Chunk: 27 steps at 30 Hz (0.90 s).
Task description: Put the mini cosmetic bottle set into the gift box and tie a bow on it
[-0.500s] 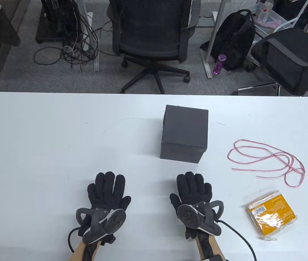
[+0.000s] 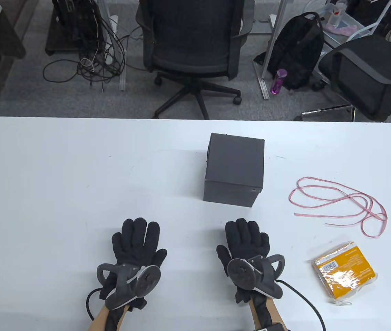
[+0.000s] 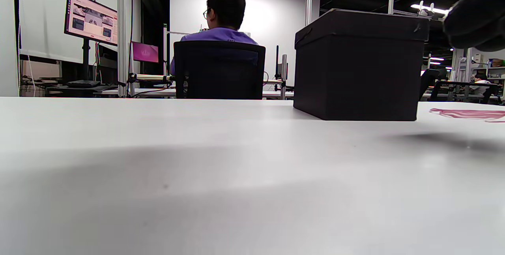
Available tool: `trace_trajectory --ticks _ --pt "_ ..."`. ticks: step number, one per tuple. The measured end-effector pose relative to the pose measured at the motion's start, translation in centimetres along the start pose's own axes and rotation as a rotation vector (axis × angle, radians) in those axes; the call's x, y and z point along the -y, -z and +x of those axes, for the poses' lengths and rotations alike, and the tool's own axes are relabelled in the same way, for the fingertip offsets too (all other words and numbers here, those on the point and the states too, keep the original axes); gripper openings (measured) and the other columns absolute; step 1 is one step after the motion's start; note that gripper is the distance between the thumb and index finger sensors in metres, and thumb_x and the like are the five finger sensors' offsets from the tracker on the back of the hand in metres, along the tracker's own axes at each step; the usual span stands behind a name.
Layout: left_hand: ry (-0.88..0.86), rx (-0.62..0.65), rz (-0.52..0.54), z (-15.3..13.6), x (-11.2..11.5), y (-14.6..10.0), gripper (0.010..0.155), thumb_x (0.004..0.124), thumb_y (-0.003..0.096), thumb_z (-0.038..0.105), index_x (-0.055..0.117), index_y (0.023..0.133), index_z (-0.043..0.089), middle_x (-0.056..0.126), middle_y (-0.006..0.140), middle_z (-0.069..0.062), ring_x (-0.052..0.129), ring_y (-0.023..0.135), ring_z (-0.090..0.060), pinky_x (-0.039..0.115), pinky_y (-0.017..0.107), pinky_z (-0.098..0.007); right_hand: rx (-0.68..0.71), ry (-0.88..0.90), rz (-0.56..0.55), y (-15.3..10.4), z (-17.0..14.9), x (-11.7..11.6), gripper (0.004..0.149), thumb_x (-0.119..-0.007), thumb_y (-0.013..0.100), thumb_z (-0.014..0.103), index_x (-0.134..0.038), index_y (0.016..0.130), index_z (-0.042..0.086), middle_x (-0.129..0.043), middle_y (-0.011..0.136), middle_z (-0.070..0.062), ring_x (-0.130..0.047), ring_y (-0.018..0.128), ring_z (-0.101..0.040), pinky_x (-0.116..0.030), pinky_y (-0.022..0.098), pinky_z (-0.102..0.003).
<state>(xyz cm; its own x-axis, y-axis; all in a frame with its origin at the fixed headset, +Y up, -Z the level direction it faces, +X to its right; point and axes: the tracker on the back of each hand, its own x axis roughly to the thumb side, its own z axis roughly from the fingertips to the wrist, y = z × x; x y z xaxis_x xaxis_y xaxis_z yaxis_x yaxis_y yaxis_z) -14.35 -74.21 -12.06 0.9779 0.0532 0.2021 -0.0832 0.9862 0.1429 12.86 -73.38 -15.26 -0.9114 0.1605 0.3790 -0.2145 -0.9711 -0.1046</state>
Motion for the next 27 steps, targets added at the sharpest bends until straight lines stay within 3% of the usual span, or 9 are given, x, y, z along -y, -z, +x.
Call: trace_trajectory --ticks 7,12,16,19,27 --pt "-0.005 -0.010 0.000 -0.2 0.0 0.0 0.077 0.058 0.0554 0.055 0.039 0.119 0.016 0.038 0.119 -0.026 0.045 0.106 -0.060 0.054 0.070 -0.076 -0.009 0.031 -0.007 0.0 -0.2 0.1 0.070 -0.064 0.061 0.039 -0.045 0.111 -0.007 -0.048 0.109 -0.039 -0.046 0.091 -0.066 -0.046 0.055 -0.082" --pt "-0.014 -0.014 0.007 -0.4 -0.3 0.0 0.076 0.058 0.0555 0.055 0.040 0.119 0.016 0.038 0.119 -0.026 0.045 0.106 -0.060 0.054 0.070 -0.075 -0.014 0.096 -0.028 0.6 -0.7 1.5 0.075 -0.067 0.060 0.043 -0.041 0.113 -0.004 -0.043 0.112 -0.038 -0.042 0.094 -0.064 -0.046 0.057 -0.083" --pt "-0.025 -0.026 0.018 -0.8 -0.5 0.1 0.076 0.058 0.0554 0.054 0.040 0.119 0.016 0.039 0.119 -0.026 0.045 0.107 -0.059 0.054 0.070 -0.076 -0.035 0.146 -0.030 3.6 -1.9 3.5 0.079 -0.068 0.059 0.045 -0.037 0.114 -0.003 -0.039 0.114 -0.036 -0.038 0.097 -0.063 -0.044 0.059 -0.083" --pt "-0.024 -0.036 0.040 -1.1 -1.0 0.0 0.076 0.058 0.0555 0.055 0.039 0.119 0.016 0.038 0.119 -0.025 0.045 0.107 -0.059 0.054 0.071 -0.076 -0.064 0.212 -0.116 6.6 -3.3 4.7 0.076 -0.068 0.059 0.044 -0.041 0.114 -0.002 -0.043 0.114 -0.034 -0.039 0.098 -0.061 -0.045 0.059 -0.083" --pt "-0.028 -0.058 0.045 -1.7 -1.2 0.0 0.076 0.058 0.0555 0.055 0.040 0.119 0.016 0.039 0.119 -0.025 0.045 0.106 -0.060 0.054 0.070 -0.076 -0.214 0.151 -0.063 13.5 -6.1 5.5 0.075 -0.058 0.061 0.047 -0.035 0.116 0.001 -0.031 0.116 -0.035 -0.029 0.099 -0.062 -0.041 0.061 -0.083"
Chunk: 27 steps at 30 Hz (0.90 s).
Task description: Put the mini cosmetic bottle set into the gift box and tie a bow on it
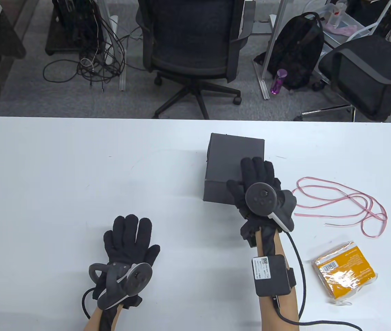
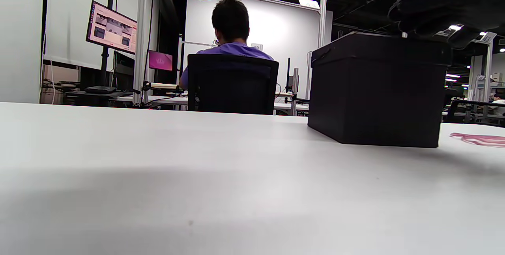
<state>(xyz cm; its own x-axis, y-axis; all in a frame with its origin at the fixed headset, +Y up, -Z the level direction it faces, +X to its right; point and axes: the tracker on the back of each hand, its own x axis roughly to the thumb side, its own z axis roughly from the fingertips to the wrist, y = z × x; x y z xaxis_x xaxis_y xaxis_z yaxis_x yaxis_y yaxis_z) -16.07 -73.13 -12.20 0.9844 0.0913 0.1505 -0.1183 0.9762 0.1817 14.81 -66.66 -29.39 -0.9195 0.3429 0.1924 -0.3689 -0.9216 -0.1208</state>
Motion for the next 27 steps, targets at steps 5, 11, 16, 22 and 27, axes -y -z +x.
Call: trace_trajectory --ticks 5,11,16,22,27 --pt "-0.003 -0.038 -0.016 -0.8 0.3 0.2 0.076 0.058 0.0556 0.055 0.039 0.119 0.016 0.037 0.119 -0.026 0.044 0.106 -0.061 0.054 0.070 -0.076 -0.105 0.000 0.036 2.2 -1.3 -1.0 0.073 -0.053 0.061 0.047 -0.030 0.117 0.005 -0.021 0.118 -0.028 -0.020 0.101 -0.058 -0.038 0.062 -0.083" --pt "0.000 -0.055 -0.051 -1.2 0.8 0.4 0.076 0.058 0.0555 0.055 0.040 0.119 0.017 0.037 0.119 -0.026 0.045 0.106 -0.060 0.054 0.071 -0.075 -0.107 -0.098 0.123 2.7 -2.2 -2.1 0.070 -0.048 0.062 0.051 -0.029 0.118 0.015 -0.018 0.120 -0.019 -0.021 0.101 -0.059 -0.040 0.063 -0.083" --pt "0.023 -0.048 -0.058 -1.1 0.8 0.4 0.076 0.059 0.0555 0.055 0.040 0.119 0.017 0.037 0.119 -0.026 0.044 0.106 -0.060 0.054 0.071 -0.075 -0.104 0.056 0.100 2.4 -2.7 -2.6 0.068 -0.052 0.062 0.047 -0.038 0.117 0.010 -0.022 0.119 -0.017 -0.031 0.103 -0.057 -0.043 0.063 -0.082" --pt "0.039 -0.047 -0.093 -1.1 1.1 0.5 0.076 0.059 0.0552 0.055 0.040 0.119 0.018 0.038 0.120 -0.025 0.044 0.107 -0.060 0.054 0.071 -0.075 -0.061 0.060 0.099 0.8 -1.5 -3.4 0.068 -0.048 0.062 0.046 -0.034 0.117 0.008 -0.019 0.119 -0.019 -0.031 0.100 -0.062 -0.044 0.064 -0.080" --pt "0.043 -0.057 -0.095 -1.3 1.0 0.5 0.076 0.059 0.0552 0.055 0.040 0.119 0.018 0.038 0.120 -0.025 0.045 0.107 -0.060 0.054 0.071 -0.075 0.007 0.056 0.136 -1.6 0.6 -3.9 0.069 -0.047 0.063 0.047 -0.032 0.117 0.007 -0.018 0.119 -0.020 -0.037 0.096 -0.066 -0.047 0.063 -0.078"
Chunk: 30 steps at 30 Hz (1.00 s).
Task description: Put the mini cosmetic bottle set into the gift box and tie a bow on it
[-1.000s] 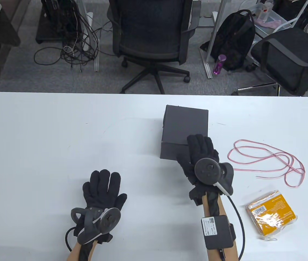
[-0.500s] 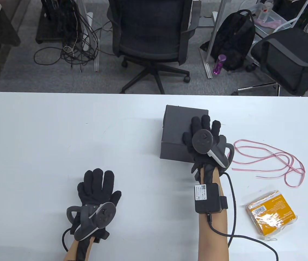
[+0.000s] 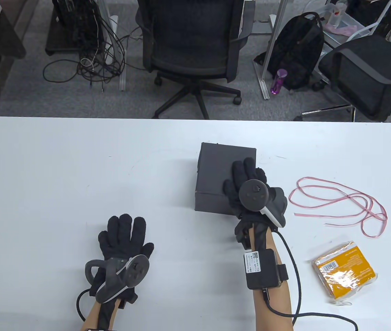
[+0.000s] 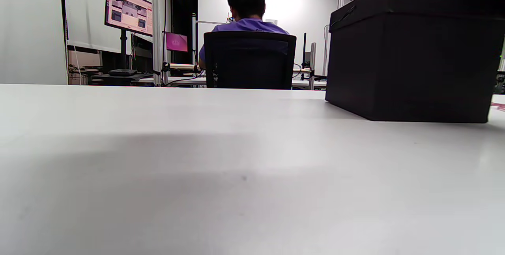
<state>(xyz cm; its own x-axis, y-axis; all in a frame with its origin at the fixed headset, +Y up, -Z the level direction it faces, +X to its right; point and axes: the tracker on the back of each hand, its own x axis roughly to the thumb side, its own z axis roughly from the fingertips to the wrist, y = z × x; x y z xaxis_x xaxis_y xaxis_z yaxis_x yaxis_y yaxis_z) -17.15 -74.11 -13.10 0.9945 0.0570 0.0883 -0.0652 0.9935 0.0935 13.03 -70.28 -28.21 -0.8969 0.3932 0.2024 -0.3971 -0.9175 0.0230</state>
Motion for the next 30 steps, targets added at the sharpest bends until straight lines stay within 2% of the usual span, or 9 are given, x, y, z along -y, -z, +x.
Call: trace_trajectory --ticks 4,9,19,30 --pt "-0.017 -0.013 -0.014 -0.5 0.0 0.1 0.076 0.059 0.0551 0.055 0.041 0.119 0.018 0.039 0.120 -0.025 0.046 0.107 -0.059 0.055 0.071 -0.075 0.028 0.015 0.040 -1.9 1.6 -0.6 0.069 -0.047 0.064 0.046 -0.030 0.117 0.005 -0.015 0.118 -0.022 -0.046 0.086 -0.069 -0.056 0.063 -0.069" --pt "-0.021 -0.026 -0.024 -0.8 0.1 0.2 0.076 0.059 0.0551 0.055 0.041 0.119 0.018 0.039 0.120 -0.025 0.046 0.107 -0.059 0.055 0.071 -0.075 0.055 0.053 0.132 -4.5 3.3 -1.0 0.071 -0.050 0.064 0.049 -0.027 0.118 0.009 -0.010 0.119 -0.018 -0.055 0.078 -0.067 -0.063 0.060 -0.061" --pt "-0.026 -0.040 -0.044 -1.0 0.1 0.1 0.076 0.059 0.0551 0.055 0.041 0.119 0.018 0.040 0.120 -0.025 0.047 0.107 -0.059 0.056 0.071 -0.074 0.113 0.039 0.176 -8.0 5.4 -1.8 0.072 -0.051 0.064 0.053 -0.026 0.118 0.012 -0.009 0.119 -0.017 -0.063 0.069 -0.061 -0.070 0.052 -0.054" --pt "-0.027 -0.048 -0.048 -1.2 0.4 0.2 0.076 0.059 0.0551 0.055 0.041 0.119 0.018 0.039 0.119 -0.025 0.046 0.107 -0.059 0.056 0.071 -0.074 0.149 -0.035 0.207 -10.2 6.6 -1.9 0.073 -0.046 0.065 0.055 -0.022 0.118 0.011 -0.008 0.118 -0.019 -0.070 0.062 -0.057 -0.075 0.046 -0.048"
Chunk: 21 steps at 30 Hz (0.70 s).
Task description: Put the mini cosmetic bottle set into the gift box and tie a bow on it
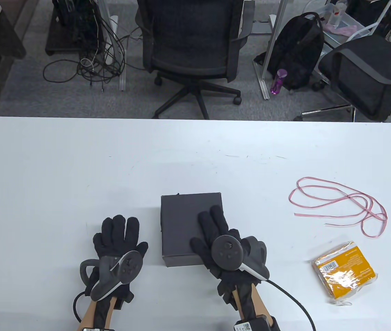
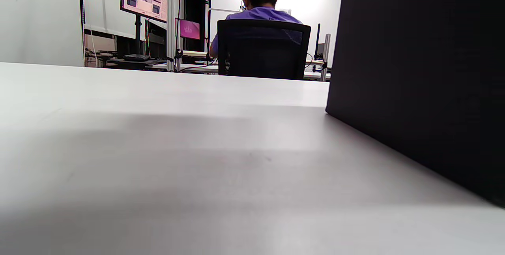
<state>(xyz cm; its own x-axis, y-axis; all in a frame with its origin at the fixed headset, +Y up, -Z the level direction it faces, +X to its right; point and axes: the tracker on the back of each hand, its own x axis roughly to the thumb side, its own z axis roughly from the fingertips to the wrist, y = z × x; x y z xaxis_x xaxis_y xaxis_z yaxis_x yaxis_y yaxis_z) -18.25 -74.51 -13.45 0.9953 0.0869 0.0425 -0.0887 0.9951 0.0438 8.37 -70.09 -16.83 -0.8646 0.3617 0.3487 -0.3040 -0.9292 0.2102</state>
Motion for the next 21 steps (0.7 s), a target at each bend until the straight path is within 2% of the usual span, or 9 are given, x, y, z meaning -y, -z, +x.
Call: trace_trajectory --ticks 14,18,21 --pt "-0.028 -0.011 -0.041 -0.25 0.42 0.20 0.076 0.059 0.0552 0.055 0.041 0.119 0.017 0.040 0.119 -0.025 0.047 0.107 -0.059 0.056 0.071 -0.074 0.003 -0.013 -0.063 -0.69 0.16 -0.26 0.073 -0.046 0.065 0.055 -0.026 0.119 0.010 -0.012 0.119 -0.021 -0.074 0.056 -0.054 -0.077 0.041 -0.045" --pt "-0.139 -0.013 -0.062 -0.33 0.34 0.34 0.075 0.059 0.0557 0.054 0.042 0.119 0.017 0.041 0.119 -0.025 0.049 0.107 -0.059 0.057 0.071 -0.073 0.003 -0.006 -0.088 -0.83 0.20 -0.39 0.073 -0.046 0.065 0.055 -0.027 0.119 0.010 -0.013 0.119 -0.021 -0.073 0.057 -0.054 -0.077 0.041 -0.046" --pt "-0.320 -0.018 -0.059 -0.54 0.18 0.47 0.074 0.059 0.0563 0.053 0.043 0.118 0.016 0.043 0.119 -0.025 0.052 0.106 -0.058 0.059 0.071 -0.073 0.000 0.026 -0.136 -1.09 0.21 -0.48 0.072 -0.048 0.065 0.053 -0.031 0.119 0.008 -0.018 0.119 -0.022 -0.073 0.057 -0.057 -0.077 0.041 -0.049"
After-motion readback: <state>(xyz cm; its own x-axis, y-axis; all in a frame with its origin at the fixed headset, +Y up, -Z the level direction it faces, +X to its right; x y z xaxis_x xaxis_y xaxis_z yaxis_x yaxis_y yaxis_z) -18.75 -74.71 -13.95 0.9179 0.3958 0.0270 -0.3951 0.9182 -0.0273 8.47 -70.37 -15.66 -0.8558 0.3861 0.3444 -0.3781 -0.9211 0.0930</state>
